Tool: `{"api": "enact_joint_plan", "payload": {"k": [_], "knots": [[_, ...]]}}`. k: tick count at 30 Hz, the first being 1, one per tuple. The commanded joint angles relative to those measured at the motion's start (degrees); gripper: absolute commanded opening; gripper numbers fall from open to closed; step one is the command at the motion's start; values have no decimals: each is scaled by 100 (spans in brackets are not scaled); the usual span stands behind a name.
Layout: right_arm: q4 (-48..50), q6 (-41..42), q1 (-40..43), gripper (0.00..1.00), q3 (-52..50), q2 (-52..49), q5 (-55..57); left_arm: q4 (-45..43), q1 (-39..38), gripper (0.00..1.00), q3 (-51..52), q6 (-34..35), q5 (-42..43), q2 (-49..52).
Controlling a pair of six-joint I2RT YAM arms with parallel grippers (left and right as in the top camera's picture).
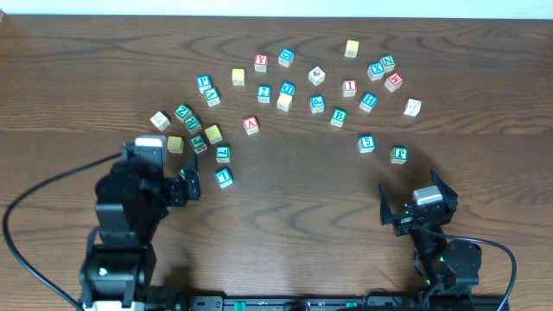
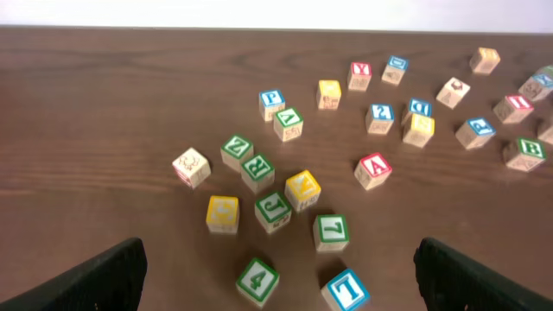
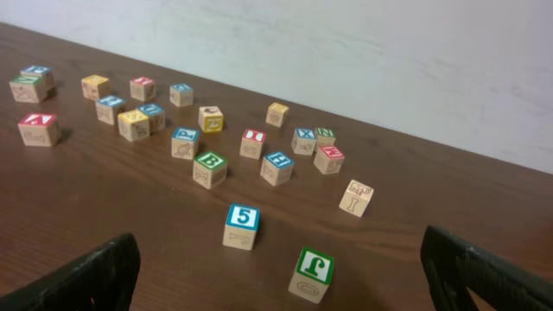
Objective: Spell out AI2
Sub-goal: 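Move the left gripper over the red-lettered A block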
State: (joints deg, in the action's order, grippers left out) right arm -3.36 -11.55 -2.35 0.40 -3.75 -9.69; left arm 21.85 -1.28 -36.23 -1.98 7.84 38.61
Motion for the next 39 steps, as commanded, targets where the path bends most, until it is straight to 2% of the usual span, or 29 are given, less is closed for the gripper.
{"api": "enact_joint_plan", "payload": {"k": [1, 17, 21, 24, 34, 39], "knots": [[-24, -72, -35, 99, -4, -2, -98, 396, 24, 98, -761, -74, 76, 391], [-24, -72, -35, 99, -4, -2, -98, 3364, 24, 98, -4096, -35, 413, 2750], [-24, -72, -35, 99, -4, -2, -98, 3963, 24, 98, -4651, -35, 896, 3080], [-24, -72, -35, 99, -4, -2, -96, 4142, 24, 98, -4684, -35, 1274, 3088], [-24, -72, -35, 99, -4, -2, -98, 4153, 24, 98, -4684, 50, 1270, 3112], [-24, -72, -35, 99, -4, -2, -98, 4155, 24, 99, -4684, 332, 1270, 3517]]}}
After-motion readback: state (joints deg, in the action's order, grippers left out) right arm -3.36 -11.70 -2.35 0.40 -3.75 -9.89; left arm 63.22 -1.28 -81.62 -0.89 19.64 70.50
